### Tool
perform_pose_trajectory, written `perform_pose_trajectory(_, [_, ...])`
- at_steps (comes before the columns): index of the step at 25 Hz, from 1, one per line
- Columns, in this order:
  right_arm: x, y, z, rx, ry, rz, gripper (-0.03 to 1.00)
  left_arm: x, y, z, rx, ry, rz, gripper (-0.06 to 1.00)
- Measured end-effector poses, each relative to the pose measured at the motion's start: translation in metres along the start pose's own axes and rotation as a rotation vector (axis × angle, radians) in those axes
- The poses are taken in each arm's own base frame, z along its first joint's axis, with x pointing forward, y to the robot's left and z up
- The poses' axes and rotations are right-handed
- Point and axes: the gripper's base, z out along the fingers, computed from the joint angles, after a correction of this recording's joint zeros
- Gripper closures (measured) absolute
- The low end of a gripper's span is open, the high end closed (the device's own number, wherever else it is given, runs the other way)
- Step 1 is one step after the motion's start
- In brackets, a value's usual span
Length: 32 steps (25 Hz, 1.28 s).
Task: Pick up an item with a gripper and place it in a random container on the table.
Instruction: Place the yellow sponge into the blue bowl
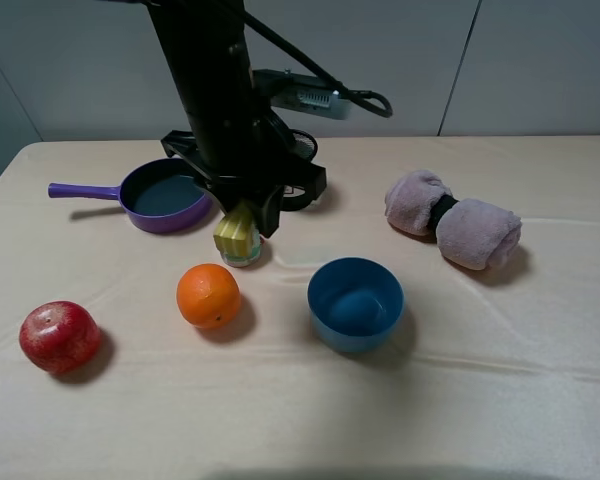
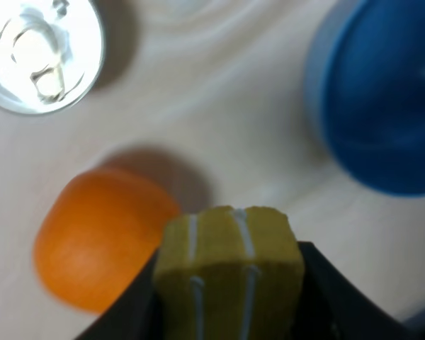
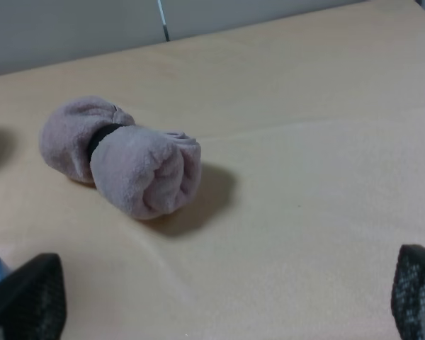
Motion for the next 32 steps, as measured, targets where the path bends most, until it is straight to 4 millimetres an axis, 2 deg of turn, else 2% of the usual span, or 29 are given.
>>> perform_pose_trajectory(6, [0.0, 0.0, 0.0, 0.0, 0.0, 0.0, 0.27, -0.001, -0.03, 0.002, 0.029, -0.09, 0.074, 0.58])
perform_pose_trajectory(19, [0.0, 0.0, 0.0, 0.0, 0.0, 0.0, 0.27, -0.006, -0.069, 0.004, 0.082, -0.262, 0.207, 0.58])
perform_pose_trajectory(26, [0.0, 0.0, 0.0, 0.0, 0.0, 0.0, 0.27, -0.015, -0.082, 0.042, 0.068, -0.272, 0.323, 0.58])
perform_pose_trajectory(32, [0.0, 0.0, 0.0, 0.0, 0.0, 0.0, 0.27, -0.022, -0.087, 0.065, 0.071, -0.298, 0.34, 0.58])
